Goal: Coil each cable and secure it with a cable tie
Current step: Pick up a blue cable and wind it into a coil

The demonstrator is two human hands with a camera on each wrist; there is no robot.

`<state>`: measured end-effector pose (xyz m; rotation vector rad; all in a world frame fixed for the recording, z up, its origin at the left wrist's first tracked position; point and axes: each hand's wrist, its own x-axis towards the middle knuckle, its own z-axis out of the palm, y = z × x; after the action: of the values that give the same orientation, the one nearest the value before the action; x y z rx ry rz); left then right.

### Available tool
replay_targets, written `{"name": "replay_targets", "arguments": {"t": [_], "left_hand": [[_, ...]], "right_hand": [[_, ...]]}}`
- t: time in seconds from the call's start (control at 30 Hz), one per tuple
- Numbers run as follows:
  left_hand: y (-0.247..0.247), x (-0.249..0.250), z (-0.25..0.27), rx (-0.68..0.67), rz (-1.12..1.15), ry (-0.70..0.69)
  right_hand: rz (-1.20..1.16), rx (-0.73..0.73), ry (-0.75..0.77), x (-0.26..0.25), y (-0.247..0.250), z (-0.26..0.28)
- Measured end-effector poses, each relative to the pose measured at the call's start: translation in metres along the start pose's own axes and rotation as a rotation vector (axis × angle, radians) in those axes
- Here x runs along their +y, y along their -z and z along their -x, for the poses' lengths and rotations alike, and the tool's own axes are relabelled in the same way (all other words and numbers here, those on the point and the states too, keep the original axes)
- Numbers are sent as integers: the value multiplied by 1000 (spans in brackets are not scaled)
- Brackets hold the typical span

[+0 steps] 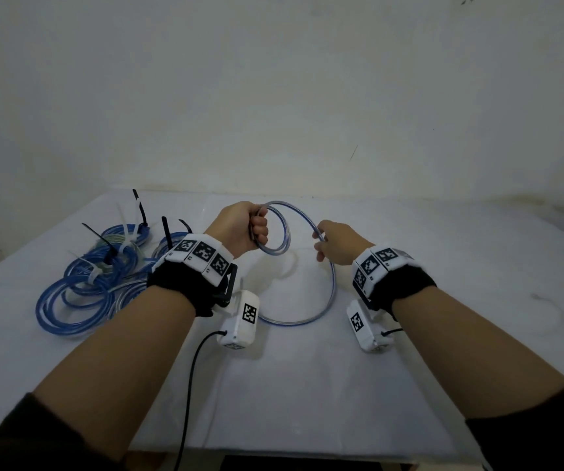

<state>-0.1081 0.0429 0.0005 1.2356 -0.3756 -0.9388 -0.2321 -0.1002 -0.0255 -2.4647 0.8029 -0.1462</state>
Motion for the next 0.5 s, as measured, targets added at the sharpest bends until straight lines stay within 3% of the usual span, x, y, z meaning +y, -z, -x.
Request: {"name": "replay_targets", "arguments": {"t": [0.13, 0.27, 0.5], "left_hand": [[3, 14, 0, 65, -1, -139], [8, 28, 3, 147, -89, -277], [26, 51, 10, 295, -124, -355]], "right_hand": [[-189, 93, 38, -11, -4, -4], [-434, 40, -6, -29, -6, -7], [-448, 81, 52, -45, -9, -13]]}}
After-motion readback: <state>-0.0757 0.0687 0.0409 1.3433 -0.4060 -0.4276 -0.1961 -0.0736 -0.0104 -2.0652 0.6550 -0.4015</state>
